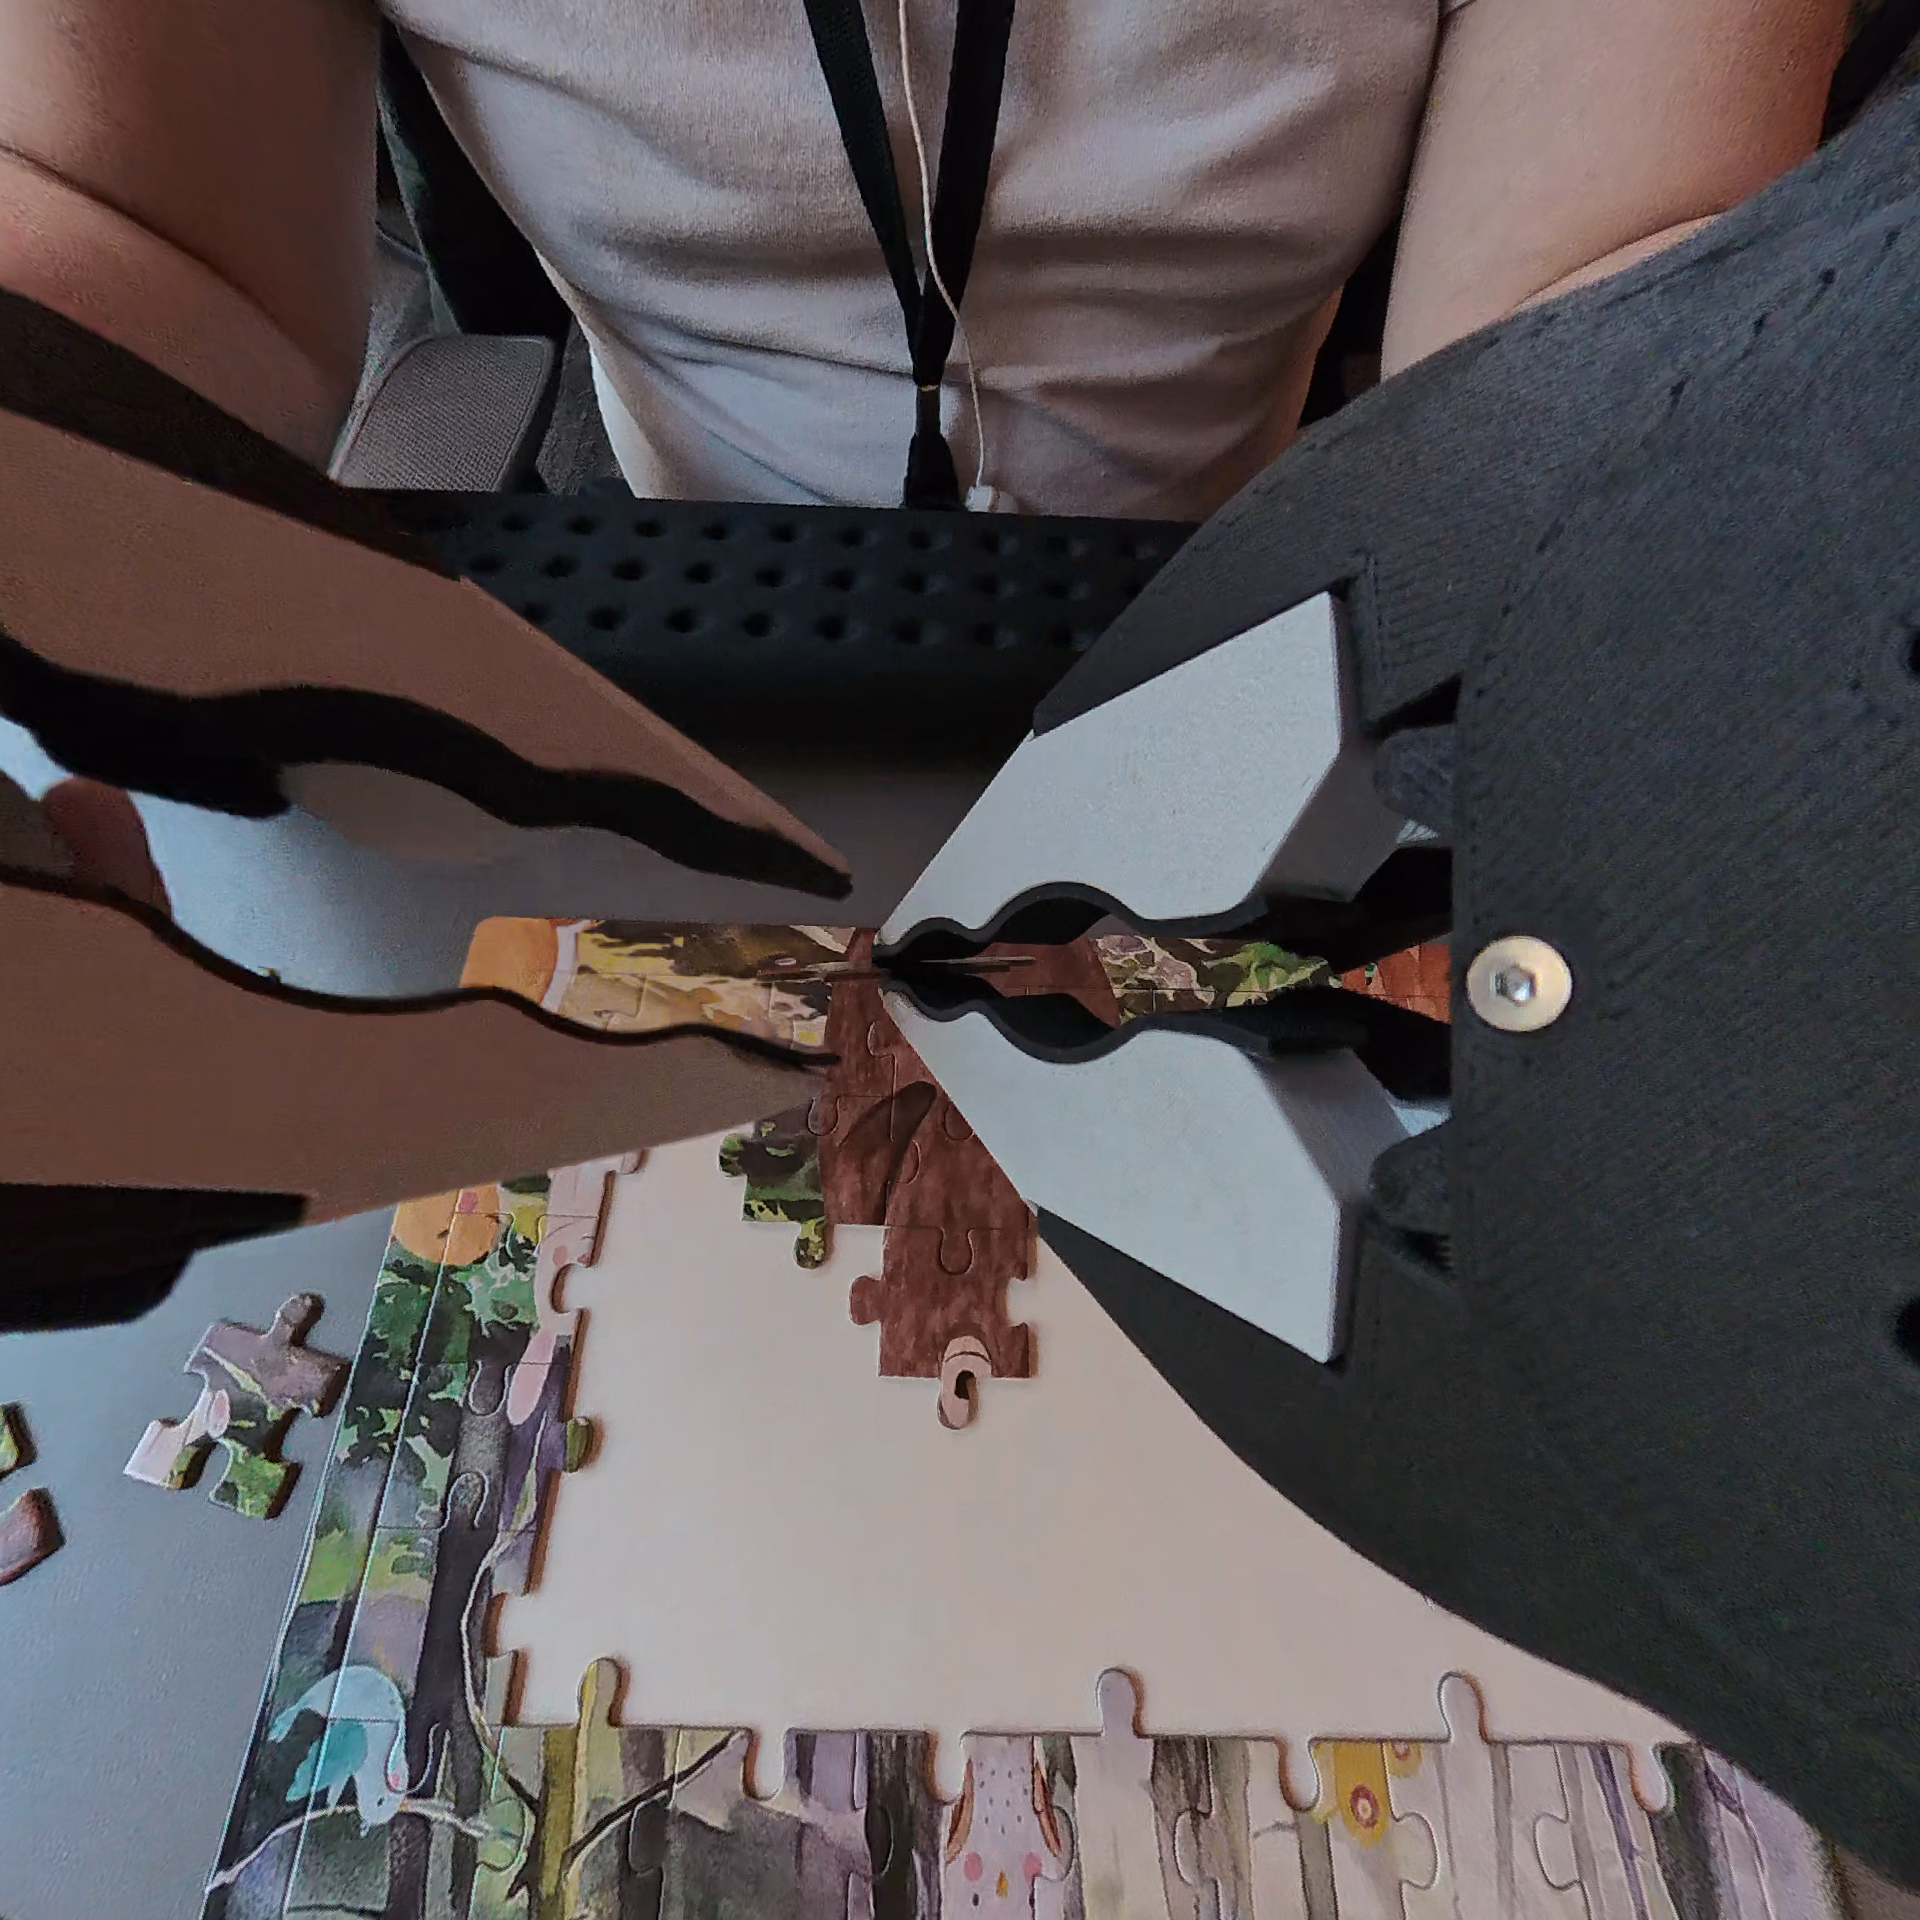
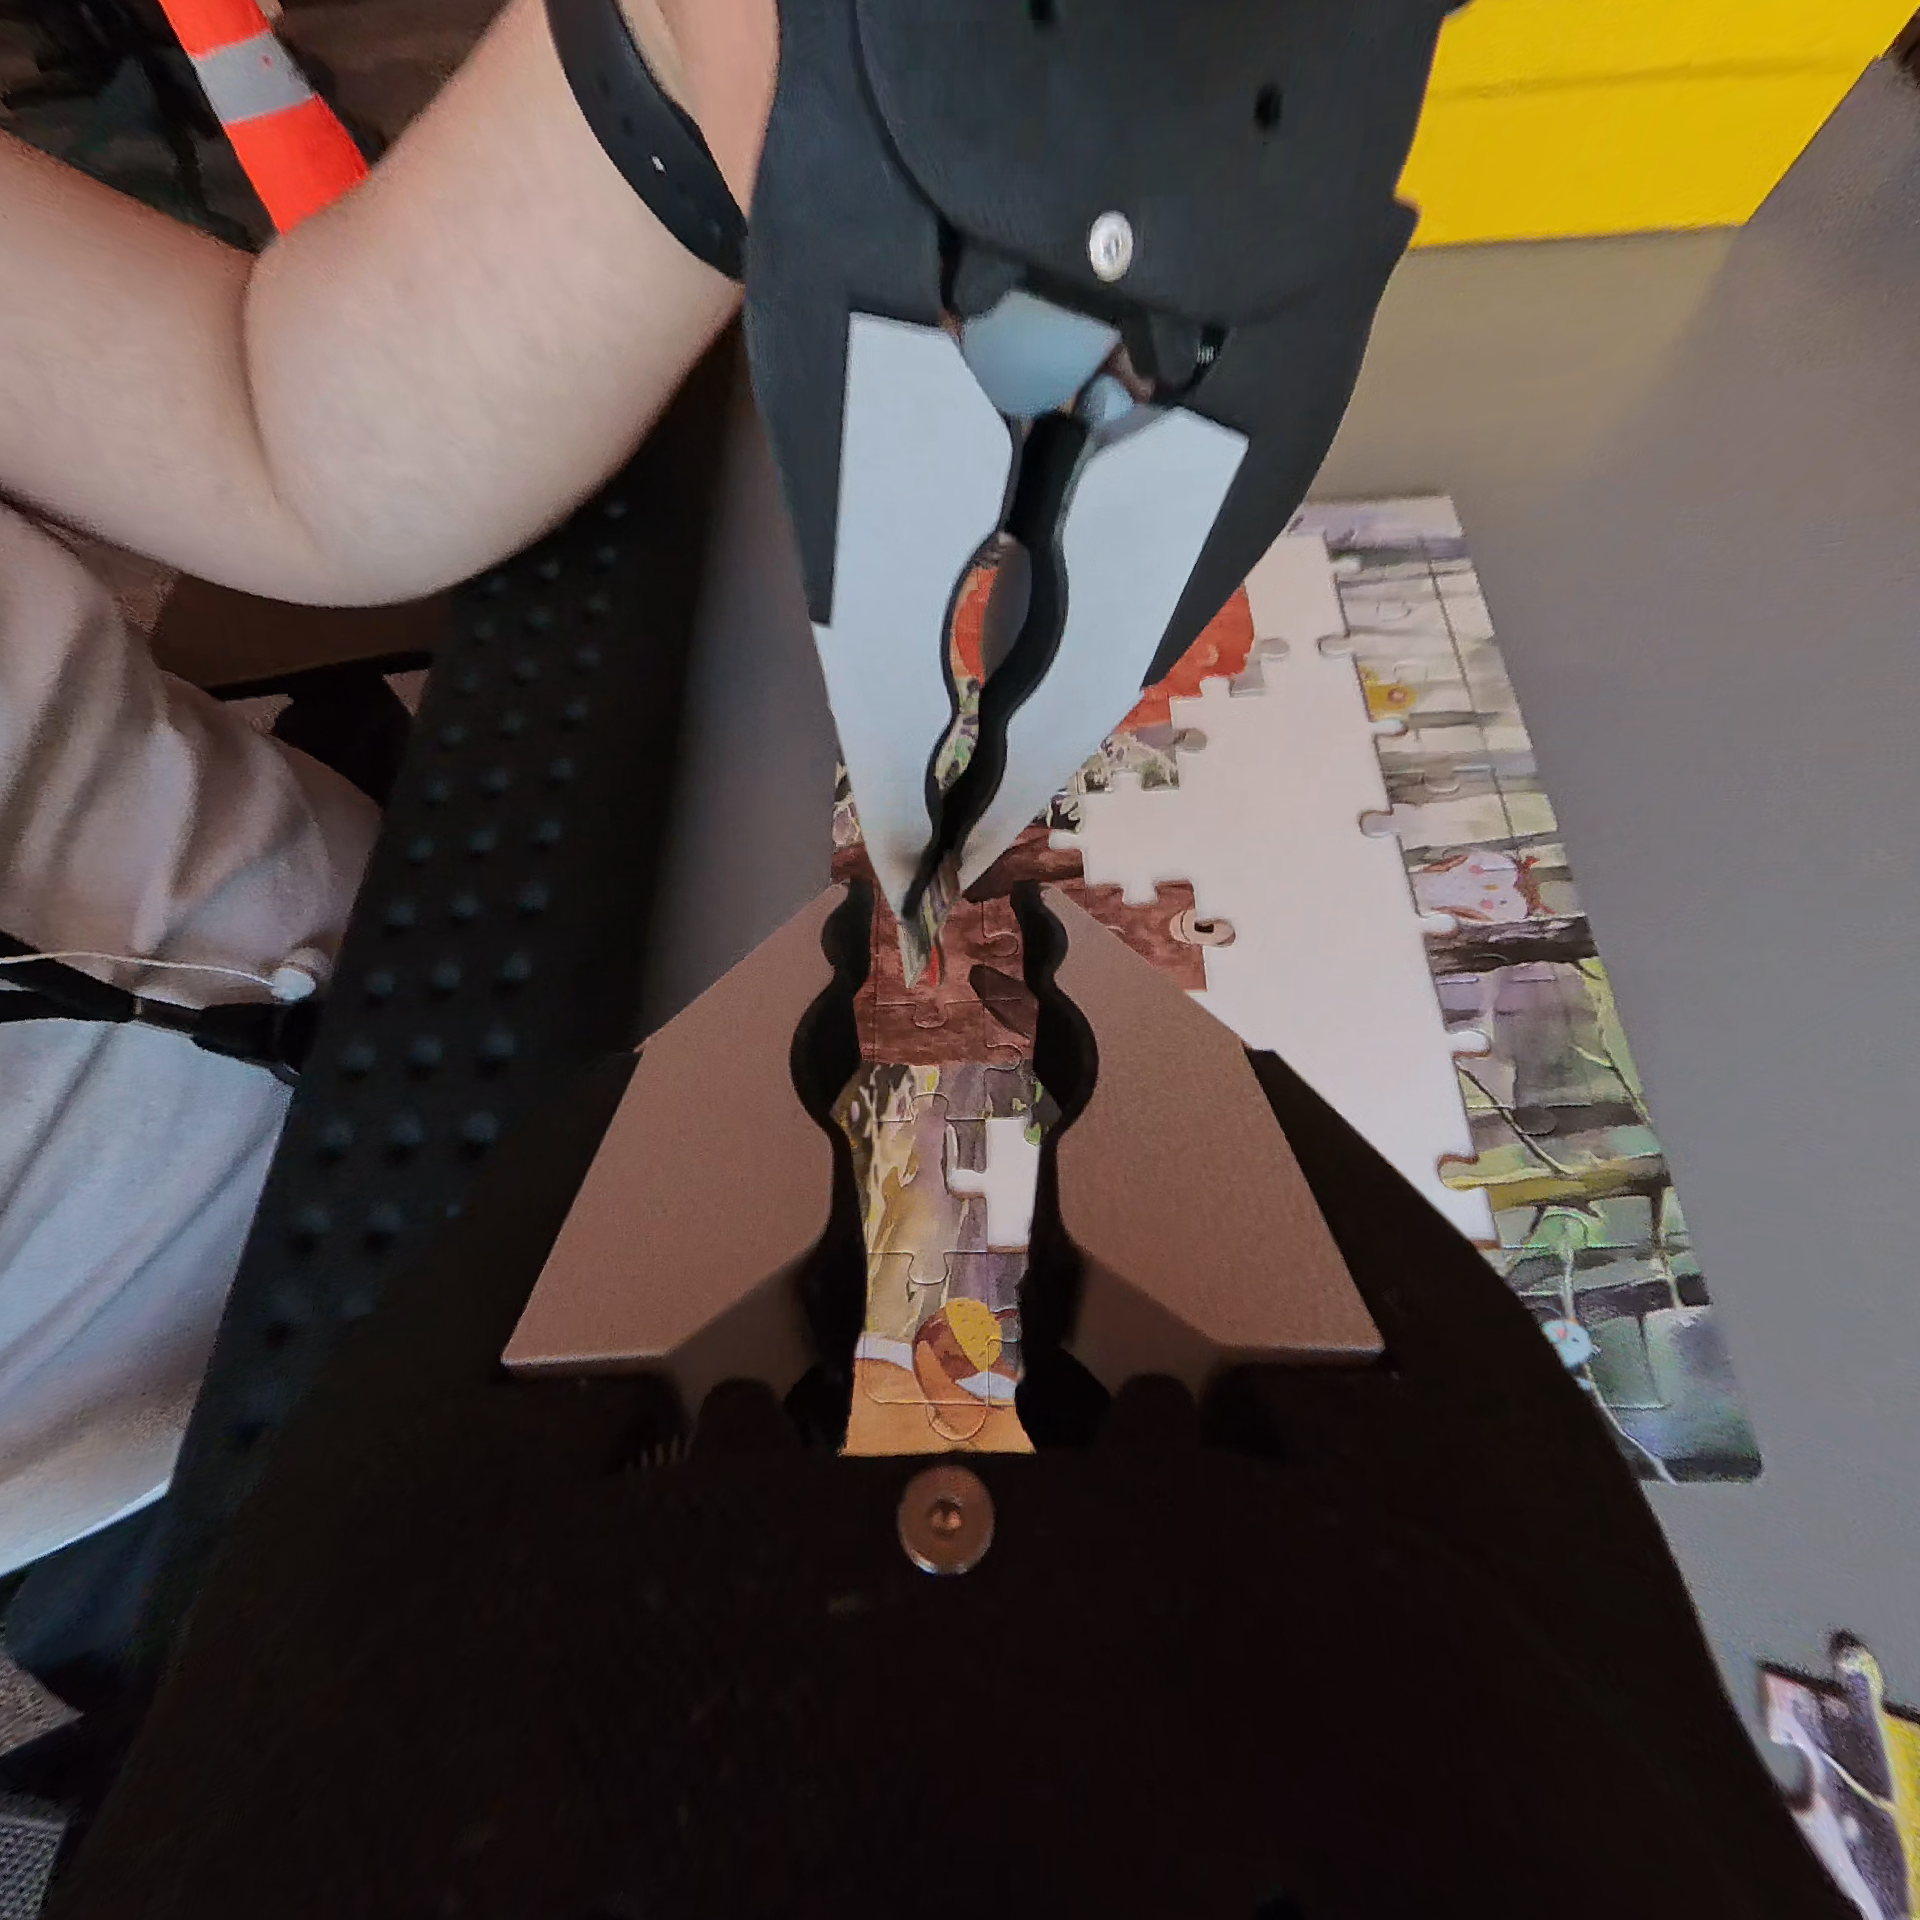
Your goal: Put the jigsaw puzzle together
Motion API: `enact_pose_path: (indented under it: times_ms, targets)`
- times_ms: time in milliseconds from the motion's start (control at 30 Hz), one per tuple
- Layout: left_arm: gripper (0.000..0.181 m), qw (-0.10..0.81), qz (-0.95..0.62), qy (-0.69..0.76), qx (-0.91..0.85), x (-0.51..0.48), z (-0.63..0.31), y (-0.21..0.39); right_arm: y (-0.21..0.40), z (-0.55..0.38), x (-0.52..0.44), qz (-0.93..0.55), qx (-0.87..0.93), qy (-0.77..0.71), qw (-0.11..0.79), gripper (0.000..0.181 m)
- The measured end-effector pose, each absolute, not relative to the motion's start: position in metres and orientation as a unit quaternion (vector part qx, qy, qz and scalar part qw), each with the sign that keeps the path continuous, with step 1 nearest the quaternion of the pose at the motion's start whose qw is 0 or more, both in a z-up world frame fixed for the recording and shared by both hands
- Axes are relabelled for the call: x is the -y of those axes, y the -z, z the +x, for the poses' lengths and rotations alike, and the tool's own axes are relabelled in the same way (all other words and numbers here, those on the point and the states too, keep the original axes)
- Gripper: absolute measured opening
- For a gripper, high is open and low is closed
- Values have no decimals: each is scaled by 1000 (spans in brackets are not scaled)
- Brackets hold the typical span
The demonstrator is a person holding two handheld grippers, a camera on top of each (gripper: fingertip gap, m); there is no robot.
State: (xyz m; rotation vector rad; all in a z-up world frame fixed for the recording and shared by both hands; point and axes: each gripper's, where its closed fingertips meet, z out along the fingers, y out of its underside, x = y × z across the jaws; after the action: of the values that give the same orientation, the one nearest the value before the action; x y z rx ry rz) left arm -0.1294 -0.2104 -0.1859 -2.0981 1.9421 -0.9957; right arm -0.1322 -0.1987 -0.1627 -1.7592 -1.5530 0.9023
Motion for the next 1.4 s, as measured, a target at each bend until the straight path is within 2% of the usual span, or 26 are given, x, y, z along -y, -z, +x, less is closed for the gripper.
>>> enact_pose_path:
  times_ms: [67, 100, 167, 267, 433, 500, 600, 800, 967, 1033, 1067, 1133, 1233, 1333, 1400]
  targets:
    - [0, 62, -689, 333, -641, 209, -129, 184, 171, -137, 197, -670, 585, -349, 296, 19]
    - [0, 68, -688, 330, -643, 207, -130, 185, 173, -138, 200, -665, 588, -361, 284, 3]
    - [1, 92, -687, 332, -640, 199, -130, 183, 170, -139, 195, -668, 574, -377, 287, 0]
    - [21, 150, -709, 375, -578, 173, -132, 161, 146, -137, 175, -667, 521, -412, 338, 0]
    - [43, 310, -672, 531, -413, 115, -143, 85, 69, -117, 121, -654, 402, -462, 444, 0]
    - [39, 357, -627, 592, -359, 103, -151, 57, 39, -107, 106, -643, 376, -479, 465, 0]
    - [34, 380, -584, 646, -310, 95, -161, 37, 7, -96, 98, -622, 356, -488, 499, 0]
    - [37, 384, -552, 677, -300, 106, -149, 21, -8, -115, 108, -576, 246, -595, 504, 0]
    - [23, 389, -541, 688, -288, 110, -143, 17, 7, -143, 107, -553, 206, -658, 467, 0]
    - [0, 390, -535, 693, -287, 110, -145, 16, 14, -151, 107, -558, 215, -656, 460, 0]
    - [0, 387, -534, 696, -285, 110, -148, 16, 16, -154, 109, -556, 221, -657, 458, 0]
    - [0, 351, -565, 686, -294, 108, -153, 28, 25, -157, 111, -567, 267, -625, 464, 4]
    - [0, 295, -654, 618, -322, 104, -169, 66, 46, -151, 113, -571, 447, -419, 547, 41]
    - [0, 233, -681, 617, -319, 110, -186, 84, 72, -151, 106, -539, 605, -162, 564, 52]
    - [0, 195, -689, 623, -315, 115, -191, 92, 83, -164, 102, -519, 655, -81, 544, 52]
